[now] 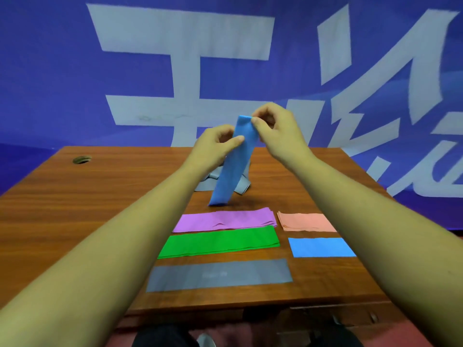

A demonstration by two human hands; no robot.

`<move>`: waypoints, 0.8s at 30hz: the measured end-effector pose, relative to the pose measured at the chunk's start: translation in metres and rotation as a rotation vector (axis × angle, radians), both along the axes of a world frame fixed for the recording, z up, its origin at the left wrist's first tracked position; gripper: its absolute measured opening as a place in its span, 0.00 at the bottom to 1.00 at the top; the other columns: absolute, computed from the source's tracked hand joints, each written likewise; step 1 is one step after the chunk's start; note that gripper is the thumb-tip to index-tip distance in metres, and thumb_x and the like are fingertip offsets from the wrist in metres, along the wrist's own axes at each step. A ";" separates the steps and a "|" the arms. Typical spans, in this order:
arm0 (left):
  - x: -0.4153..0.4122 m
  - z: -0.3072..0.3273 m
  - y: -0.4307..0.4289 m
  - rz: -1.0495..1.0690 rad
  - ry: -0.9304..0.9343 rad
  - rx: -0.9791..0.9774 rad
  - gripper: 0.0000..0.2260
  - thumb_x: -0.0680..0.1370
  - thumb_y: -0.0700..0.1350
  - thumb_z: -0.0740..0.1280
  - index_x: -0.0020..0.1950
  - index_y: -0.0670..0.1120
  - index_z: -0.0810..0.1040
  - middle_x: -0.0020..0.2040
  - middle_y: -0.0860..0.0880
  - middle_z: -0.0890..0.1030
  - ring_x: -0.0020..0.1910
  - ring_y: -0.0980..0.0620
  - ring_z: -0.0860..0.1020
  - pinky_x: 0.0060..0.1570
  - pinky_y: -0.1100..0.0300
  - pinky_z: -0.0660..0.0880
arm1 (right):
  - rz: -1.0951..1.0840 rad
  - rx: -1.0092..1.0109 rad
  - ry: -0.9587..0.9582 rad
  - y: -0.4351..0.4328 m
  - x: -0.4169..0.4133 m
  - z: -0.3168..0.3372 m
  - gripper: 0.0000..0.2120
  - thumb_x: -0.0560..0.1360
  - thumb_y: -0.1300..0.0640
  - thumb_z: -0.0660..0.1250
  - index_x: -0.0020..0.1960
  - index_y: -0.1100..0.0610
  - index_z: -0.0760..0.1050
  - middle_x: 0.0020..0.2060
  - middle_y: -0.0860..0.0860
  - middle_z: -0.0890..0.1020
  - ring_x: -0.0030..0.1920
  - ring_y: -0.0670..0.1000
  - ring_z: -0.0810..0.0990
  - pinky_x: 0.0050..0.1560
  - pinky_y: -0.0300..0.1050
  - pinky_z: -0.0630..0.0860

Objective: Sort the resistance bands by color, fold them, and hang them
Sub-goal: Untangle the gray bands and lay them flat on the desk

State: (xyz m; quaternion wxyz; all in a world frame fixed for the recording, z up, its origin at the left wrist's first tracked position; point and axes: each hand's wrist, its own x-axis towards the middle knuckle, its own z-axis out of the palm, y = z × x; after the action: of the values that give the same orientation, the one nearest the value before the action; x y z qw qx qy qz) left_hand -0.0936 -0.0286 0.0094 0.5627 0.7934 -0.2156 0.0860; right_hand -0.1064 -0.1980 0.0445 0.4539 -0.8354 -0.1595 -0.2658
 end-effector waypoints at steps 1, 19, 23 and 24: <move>-0.005 0.001 -0.002 0.009 0.002 0.007 0.08 0.79 0.48 0.67 0.53 0.45 0.80 0.48 0.46 0.84 0.47 0.54 0.81 0.50 0.49 0.78 | -0.002 0.020 0.017 -0.003 -0.004 0.002 0.03 0.76 0.59 0.64 0.44 0.56 0.76 0.34 0.44 0.77 0.36 0.44 0.75 0.39 0.40 0.73; -0.070 0.005 -0.026 -0.253 0.239 -0.044 0.11 0.76 0.42 0.71 0.56 0.40 0.79 0.43 0.45 0.84 0.40 0.51 0.83 0.38 0.61 0.78 | 0.051 0.380 0.278 -0.042 -0.060 0.049 0.03 0.76 0.62 0.69 0.50 0.60 0.78 0.38 0.52 0.80 0.39 0.50 0.80 0.40 0.48 0.79; -0.082 -0.022 -0.024 -0.310 0.375 0.029 0.12 0.72 0.49 0.74 0.52 0.45 0.82 0.44 0.47 0.83 0.43 0.51 0.80 0.45 0.56 0.74 | -0.023 0.580 0.373 -0.070 -0.062 0.036 0.01 0.77 0.62 0.68 0.47 0.60 0.76 0.41 0.57 0.81 0.40 0.53 0.81 0.36 0.45 0.79; -0.084 -0.027 -0.023 -0.303 0.411 0.049 0.17 0.70 0.52 0.76 0.51 0.43 0.81 0.44 0.45 0.81 0.44 0.49 0.79 0.47 0.54 0.73 | -0.054 0.635 0.390 -0.078 -0.063 0.032 0.01 0.77 0.63 0.68 0.48 0.61 0.77 0.42 0.58 0.81 0.40 0.54 0.81 0.36 0.45 0.79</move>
State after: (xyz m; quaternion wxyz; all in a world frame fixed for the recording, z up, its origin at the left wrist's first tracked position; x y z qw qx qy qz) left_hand -0.1775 -0.0519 -0.0173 0.5817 0.7662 -0.2154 -0.1676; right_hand -0.1690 -0.2756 0.0764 0.7051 -0.6918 0.0426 -0.1498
